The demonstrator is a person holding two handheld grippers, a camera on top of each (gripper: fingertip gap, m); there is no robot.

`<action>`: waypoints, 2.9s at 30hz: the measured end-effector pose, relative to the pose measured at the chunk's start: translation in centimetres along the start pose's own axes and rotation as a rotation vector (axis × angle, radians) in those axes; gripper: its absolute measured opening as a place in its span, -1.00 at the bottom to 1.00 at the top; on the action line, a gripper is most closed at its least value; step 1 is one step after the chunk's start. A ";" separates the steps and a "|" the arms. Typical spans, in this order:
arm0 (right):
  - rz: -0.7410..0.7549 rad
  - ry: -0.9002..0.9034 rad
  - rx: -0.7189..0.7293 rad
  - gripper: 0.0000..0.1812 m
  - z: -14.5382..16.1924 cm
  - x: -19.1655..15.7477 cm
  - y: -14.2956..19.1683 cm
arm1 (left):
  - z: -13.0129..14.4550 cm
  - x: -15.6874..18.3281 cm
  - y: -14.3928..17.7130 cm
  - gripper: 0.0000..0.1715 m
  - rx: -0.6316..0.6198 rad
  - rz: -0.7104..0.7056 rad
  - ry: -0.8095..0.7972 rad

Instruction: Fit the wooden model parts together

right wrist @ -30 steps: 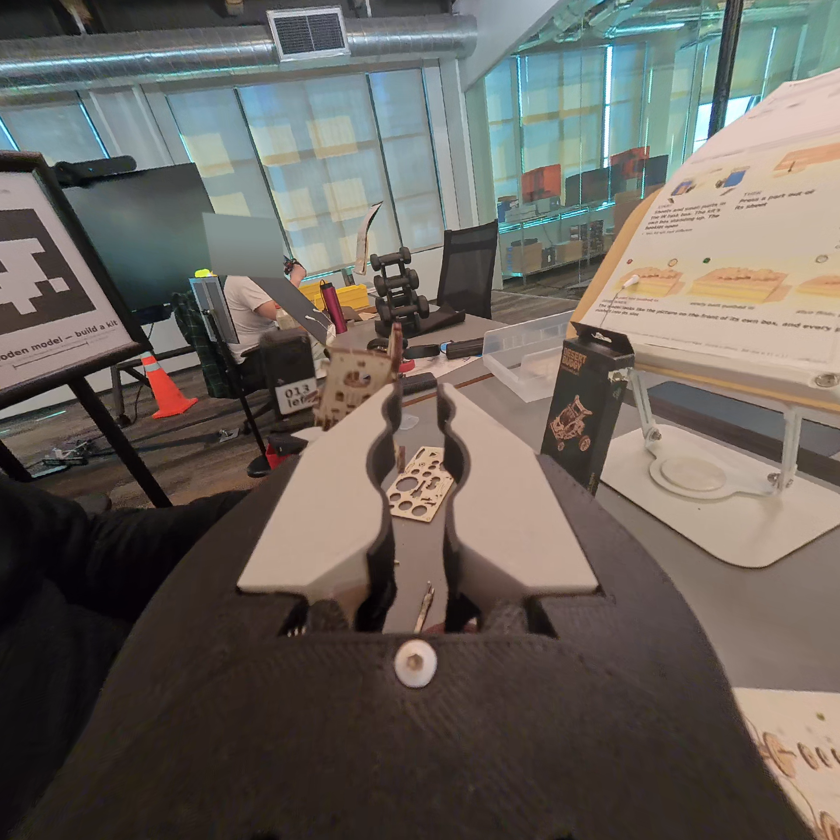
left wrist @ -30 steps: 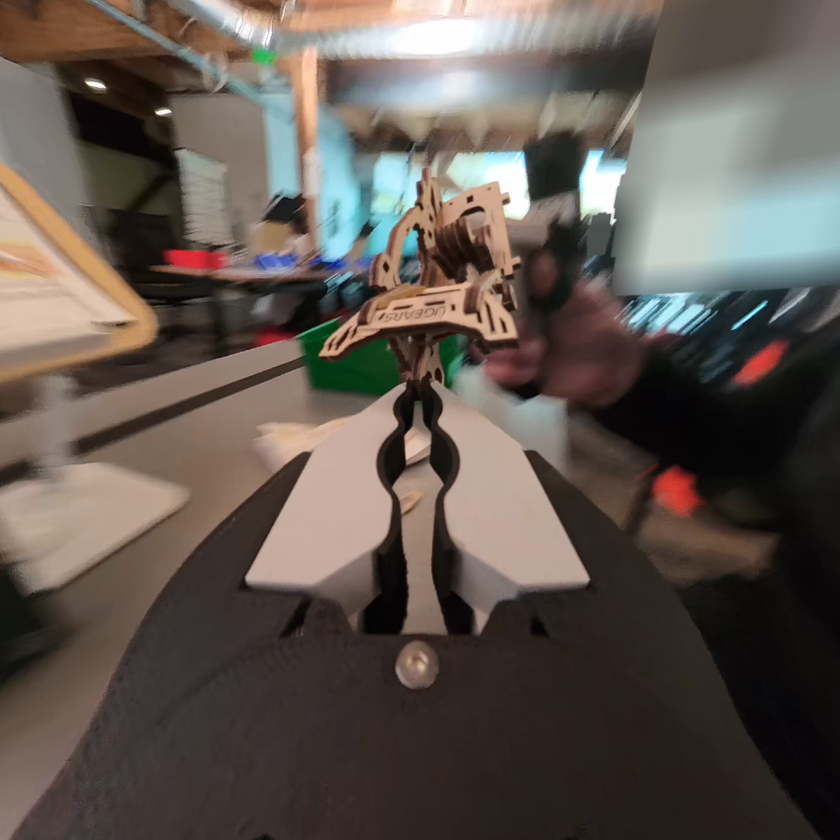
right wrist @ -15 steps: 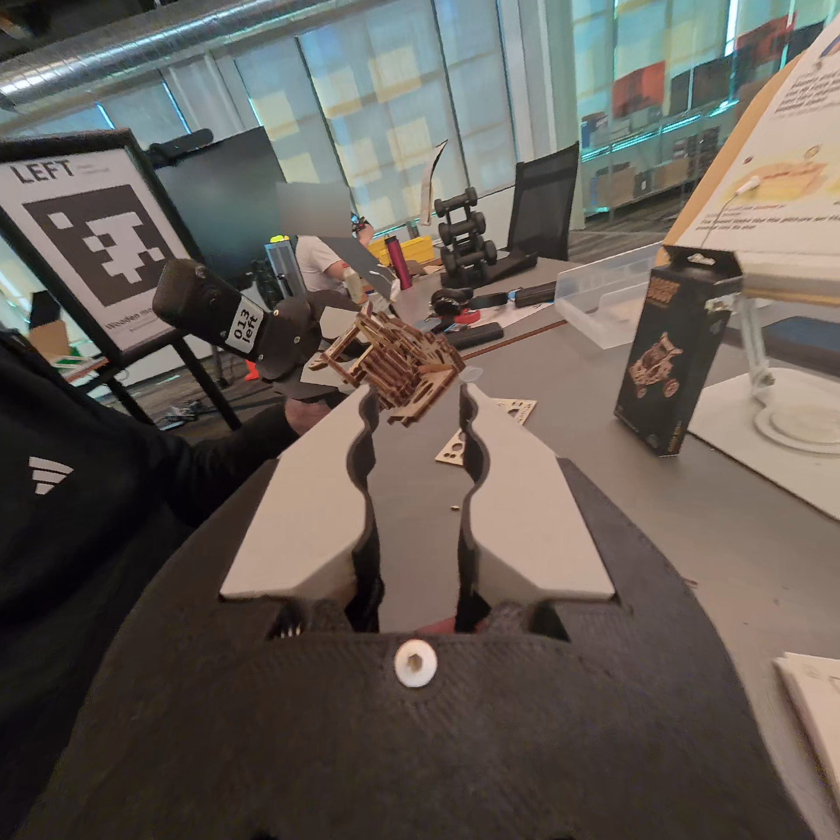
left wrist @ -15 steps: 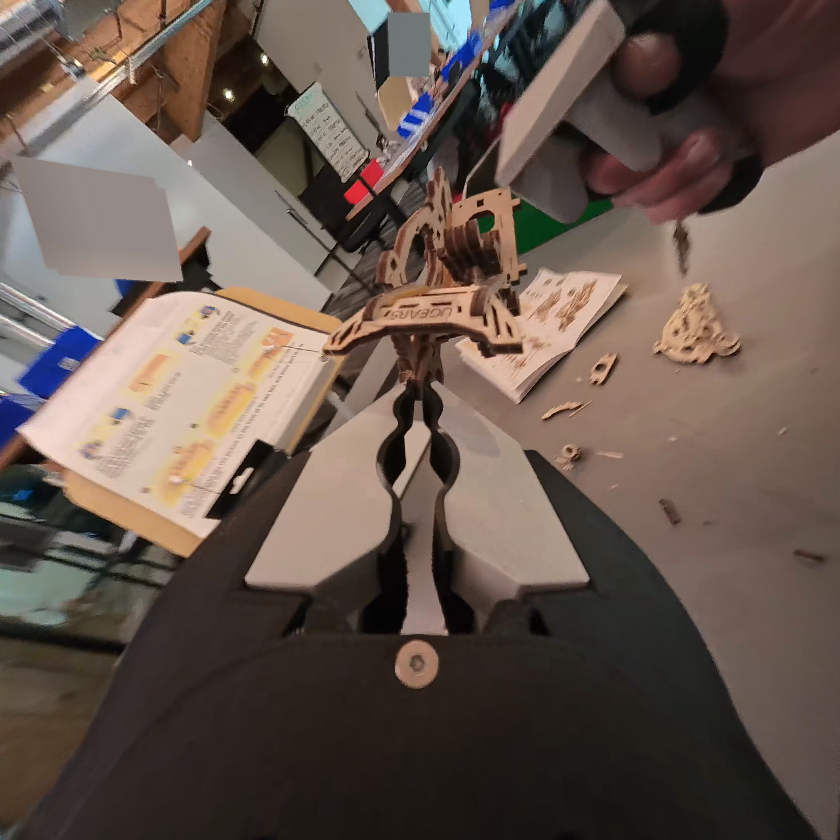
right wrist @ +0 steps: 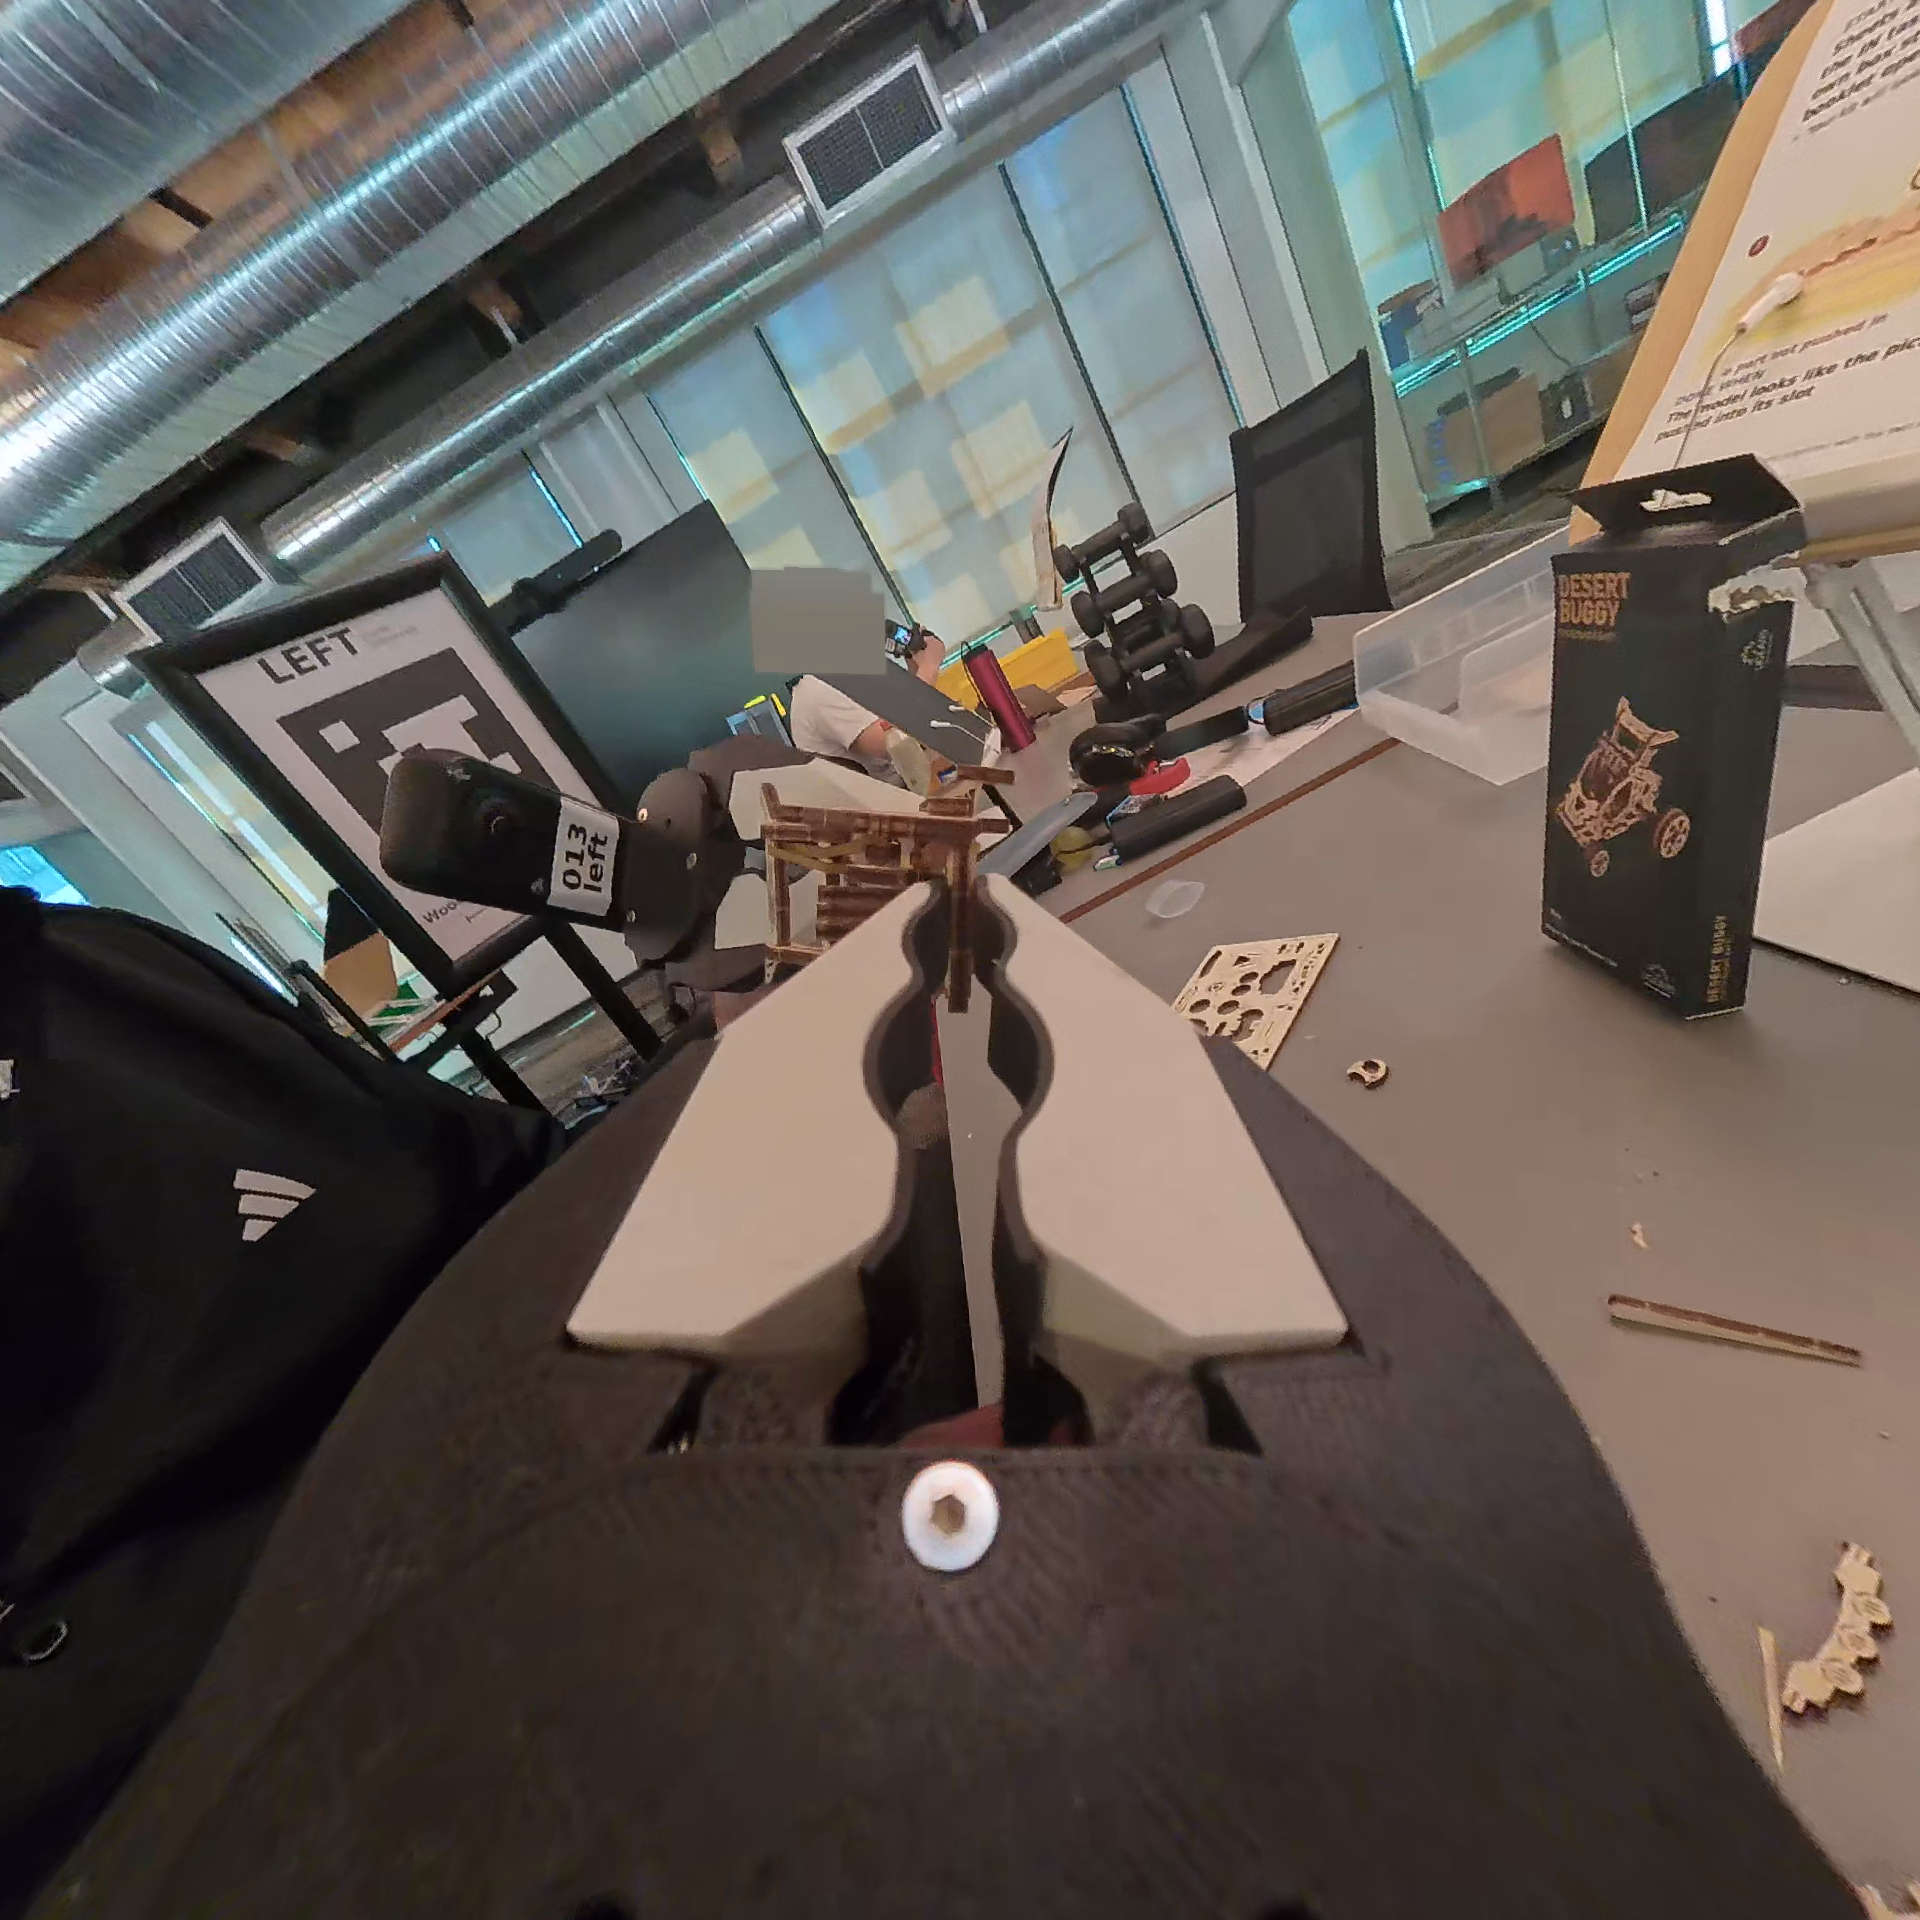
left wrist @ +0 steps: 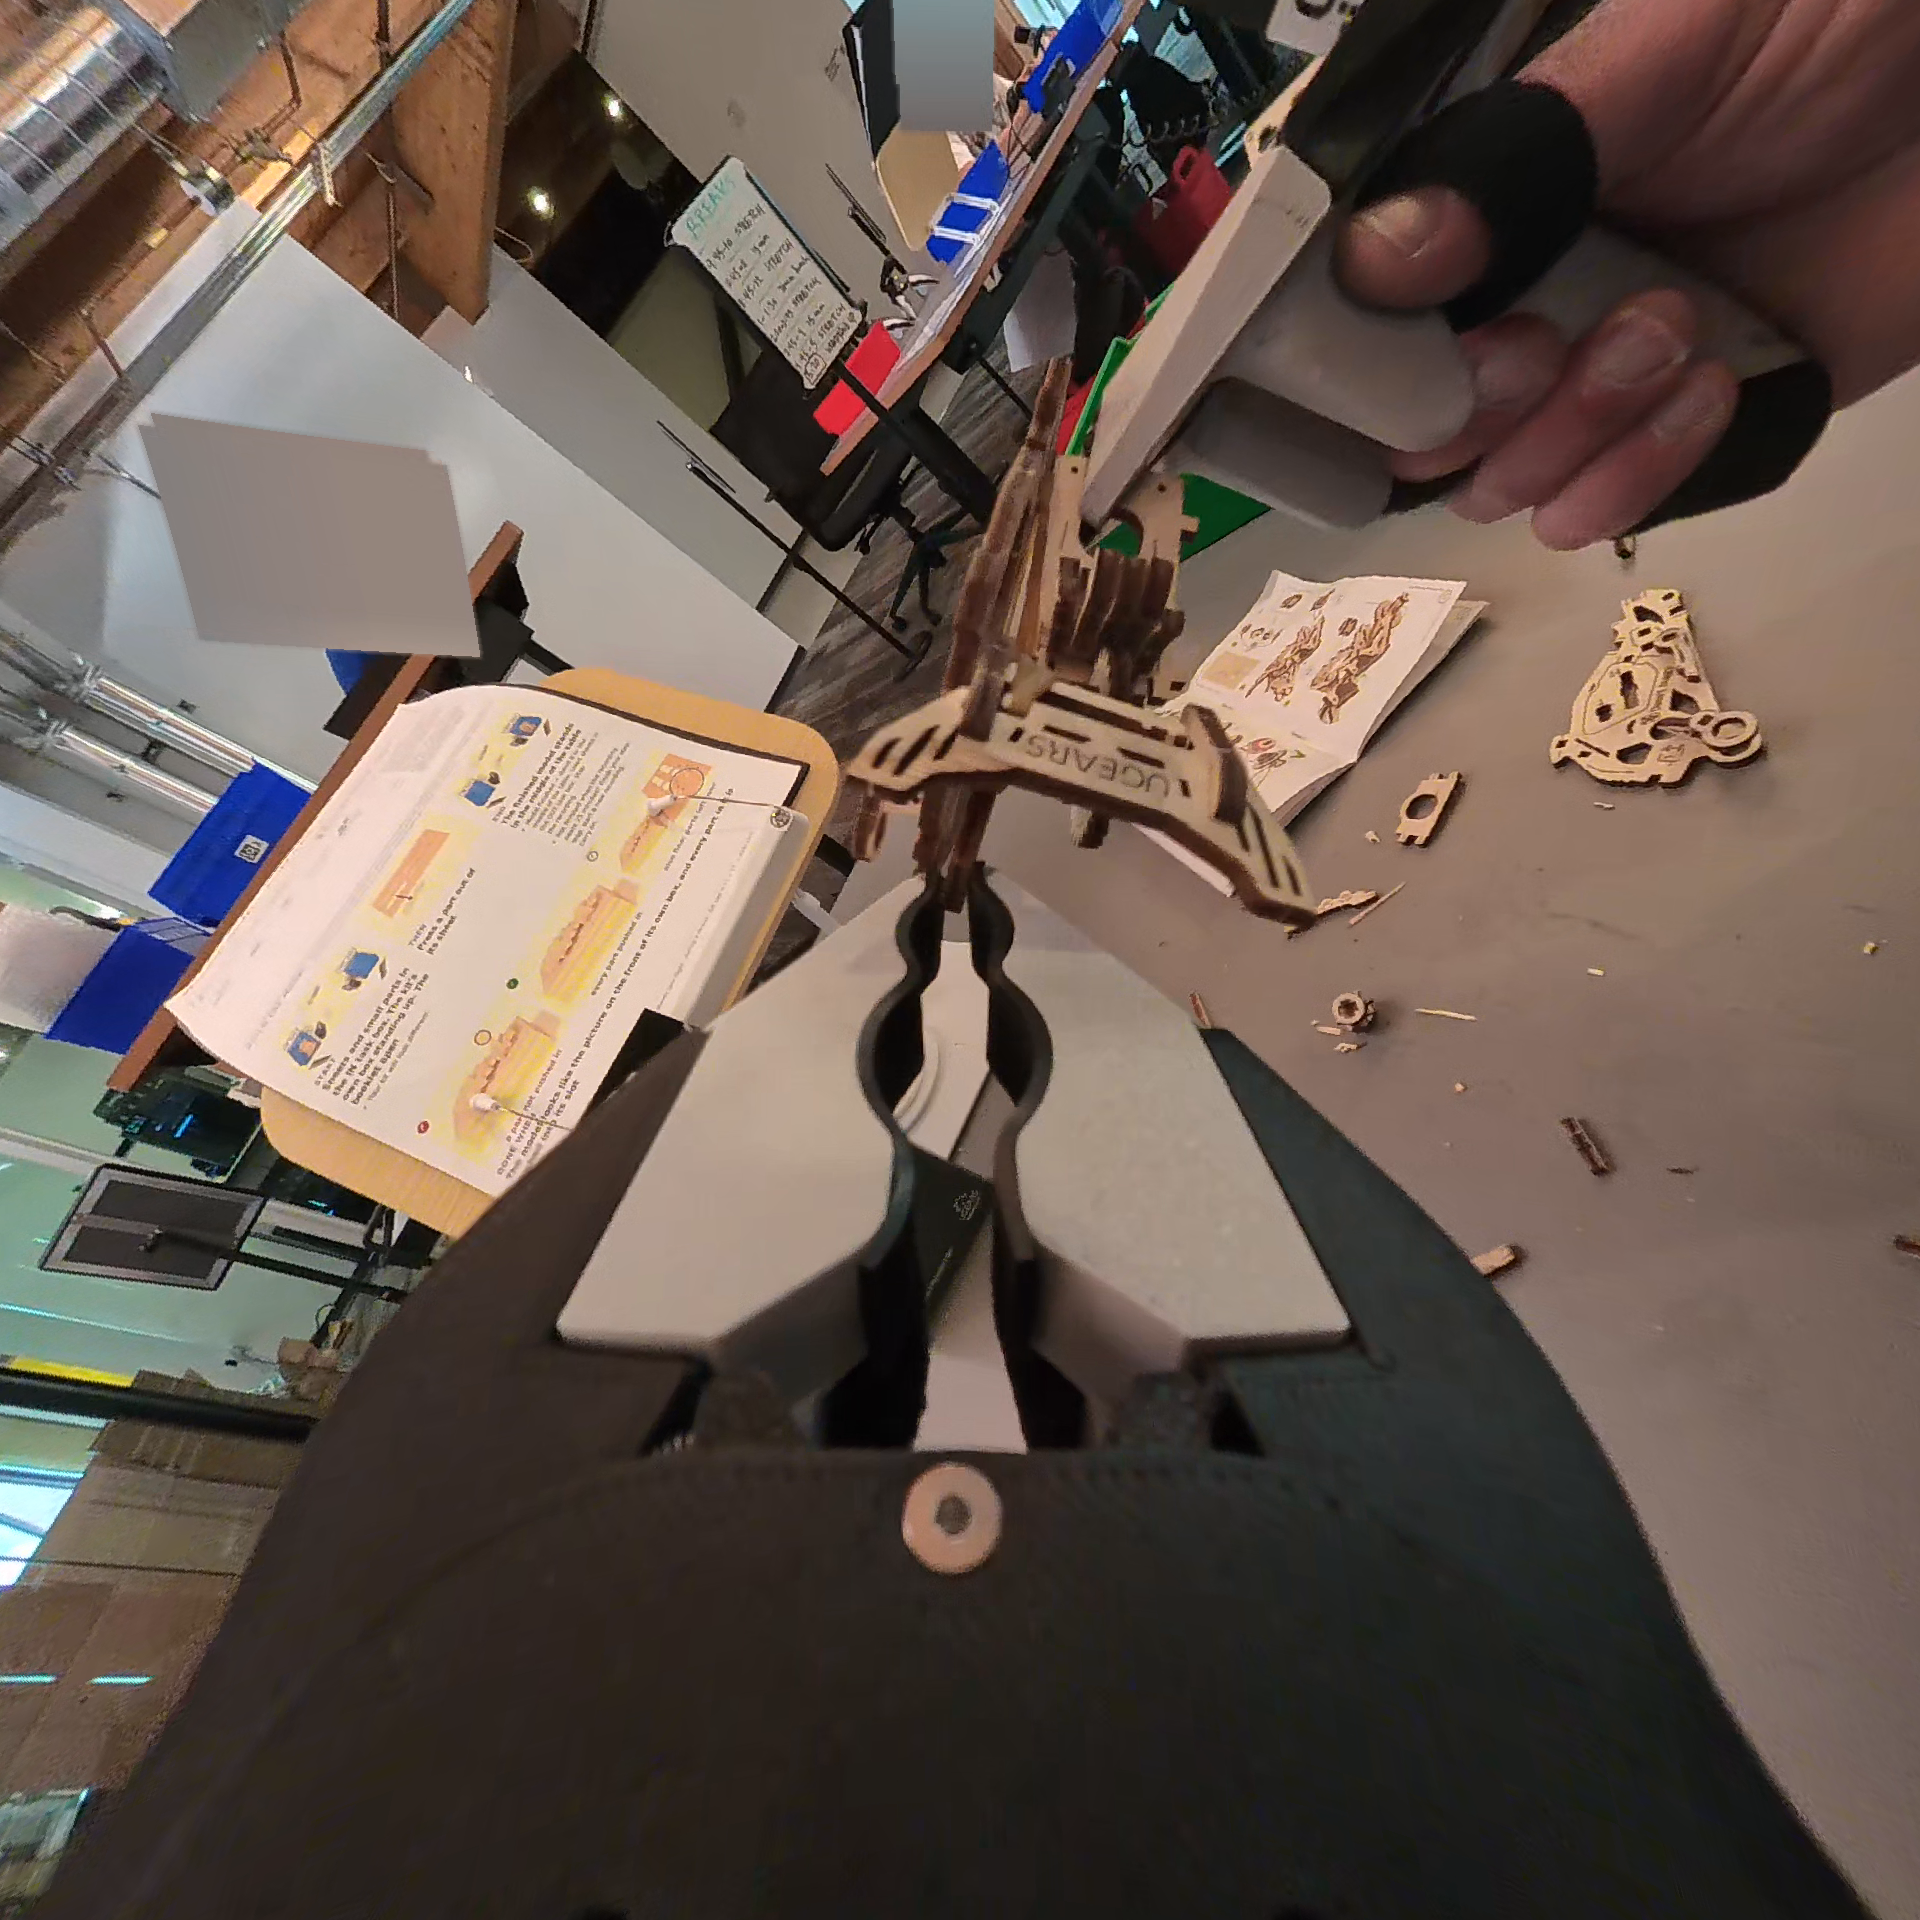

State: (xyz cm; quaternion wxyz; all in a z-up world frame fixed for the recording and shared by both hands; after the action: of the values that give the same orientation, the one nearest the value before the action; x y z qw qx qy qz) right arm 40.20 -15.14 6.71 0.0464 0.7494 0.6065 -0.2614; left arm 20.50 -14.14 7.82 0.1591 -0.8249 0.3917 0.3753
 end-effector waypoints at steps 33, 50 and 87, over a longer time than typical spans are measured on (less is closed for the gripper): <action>-0.056 -0.288 0.187 -1.00 0.4 1.5 -1.0 | -1.8 0.6 -2.7 -0.36 0.122 -0.004 -0.057; -0.084 -0.252 0.157 -0.80 -0.1 1.4 -1.4 | -2.4 0.0 -2.9 -0.38 0.136 -0.011 -0.016; 0.044 -0.164 0.216 -1.00 -0.4 1.1 -1.1 | -3.2 0.7 -4.0 -0.44 0.057 -0.058 -0.022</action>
State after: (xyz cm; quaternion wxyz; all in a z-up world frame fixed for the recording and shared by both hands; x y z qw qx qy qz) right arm 39.45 -13.68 6.85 0.0208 0.7393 0.5524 -0.3845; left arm 25.41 -13.67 9.34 0.1974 -0.8268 0.3764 0.3683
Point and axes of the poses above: each gripper's, where its closed fingertips meet, y back along the fingers, z out of its underside, x = y × z across the jaws, the point moved 8 cm from there along y, back along the fingers, and after that the axes turned 10 degrees about -z, right-handed, at the moved point
